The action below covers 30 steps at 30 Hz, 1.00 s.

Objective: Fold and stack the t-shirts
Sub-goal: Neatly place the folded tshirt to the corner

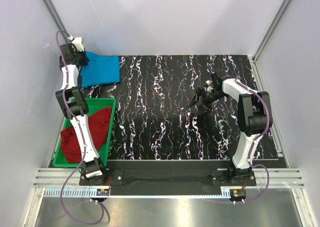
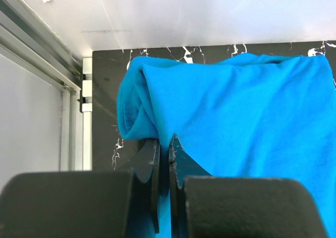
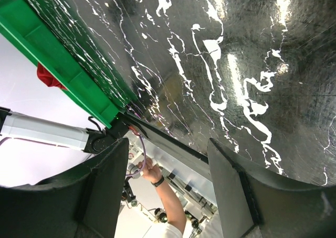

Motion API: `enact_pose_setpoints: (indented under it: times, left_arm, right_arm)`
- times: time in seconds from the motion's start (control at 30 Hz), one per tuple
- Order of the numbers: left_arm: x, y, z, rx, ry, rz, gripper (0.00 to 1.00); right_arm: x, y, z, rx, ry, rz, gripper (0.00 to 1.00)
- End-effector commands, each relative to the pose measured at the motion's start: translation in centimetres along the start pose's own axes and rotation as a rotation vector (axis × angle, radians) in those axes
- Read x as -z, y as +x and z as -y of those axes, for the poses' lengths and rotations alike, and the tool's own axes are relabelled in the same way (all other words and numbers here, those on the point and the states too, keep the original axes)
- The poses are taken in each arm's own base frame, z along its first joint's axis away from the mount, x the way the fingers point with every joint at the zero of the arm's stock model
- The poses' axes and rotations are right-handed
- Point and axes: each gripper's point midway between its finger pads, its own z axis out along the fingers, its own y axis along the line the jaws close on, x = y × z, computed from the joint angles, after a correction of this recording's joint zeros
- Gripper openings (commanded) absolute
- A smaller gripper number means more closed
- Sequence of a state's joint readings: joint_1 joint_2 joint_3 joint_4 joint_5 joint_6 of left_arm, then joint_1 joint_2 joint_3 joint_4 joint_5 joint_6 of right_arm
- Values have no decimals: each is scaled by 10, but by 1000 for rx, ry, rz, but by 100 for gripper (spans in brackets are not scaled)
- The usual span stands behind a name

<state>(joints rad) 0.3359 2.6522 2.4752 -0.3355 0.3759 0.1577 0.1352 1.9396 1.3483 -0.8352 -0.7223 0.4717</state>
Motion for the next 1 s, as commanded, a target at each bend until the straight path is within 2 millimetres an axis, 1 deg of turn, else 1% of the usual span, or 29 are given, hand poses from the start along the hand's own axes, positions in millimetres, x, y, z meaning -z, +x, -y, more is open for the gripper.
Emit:
enact_pose_setpoints:
  times: [0.0, 0.1, 0.2, 0.33, 0.43, 0.47, 0.5, 0.53, 0.57, 0.6, 0.63, 0.67, 0.77, 0.8, 0.87, 0.9, 0.93, 0.97]
  left_arm:
    - [5, -46, -20, -69, -55, 141, 0]
    - [1, -47, -21, -59, -55, 159, 0]
    - [-1, -55, -21, -52, -53, 198, 0]
    - [-1, -57, -20, -44, -47, 210, 0]
    - [-1, -58, -25, -38, -72, 214, 7]
    - [-1, -58, -27, -34, -81, 216, 16]
    - [-1, -58, -29, -30, -94, 213, 38]
    - [2, -60, -36, -23, -135, 214, 46]
    - [5, -63, -39, -24, -155, 213, 61]
    - [8, -67, -41, -31, -174, 214, 98]
    - [10, -70, -39, -41, -181, 213, 99]
    - [20, -85, -37, -51, -195, 232, 99]
    - [33, -104, -24, -55, -191, 245, 99]
    - [43, -117, -15, -57, -197, 254, 99]
    - [52, -128, -1, -62, -191, 257, 99]
    - [65, -139, 18, -68, -172, 266, 99]
    - [70, -142, 28, -57, -161, 270, 99]
    - [79, -146, 41, -46, -139, 280, 99]
  right_arm:
    - [0, -2, -11, 11, -8, 2, 68]
    - [-1, -3, -10, 9, -5, -1, 68]
    - [-4, -3, -11, 6, -6, -8, 69]
    - [-8, -4, -13, 2, -7, -15, 68]
    - [-10, -3, -14, 7, -7, -17, 69]
    - [-10, -2, -14, 7, -6, -19, 68]
    - [-11, -2, -14, 7, -5, -20, 69]
    - [-11, -1, -13, 7, -7, -21, 68]
    - [-12, 0, -14, 10, -7, -24, 68]
    - [-12, 1, -15, 16, -12, -19, 69]
    - [-12, 1, -16, 16, -17, -19, 68]
    - [-12, 3, -16, 17, -22, -20, 68]
    - [-10, 9, -19, 27, -43, -9, 69]
    - [-6, 10, -25, 48, -62, 13, 69]
    - [-5, 19, -22, 41, -70, 13, 69]
    - [2, 23, -27, 62, -84, 31, 69]
    - [2, 28, -22, 63, -81, 35, 69]
    - [5, 32, -21, 71, -81, 45, 70]
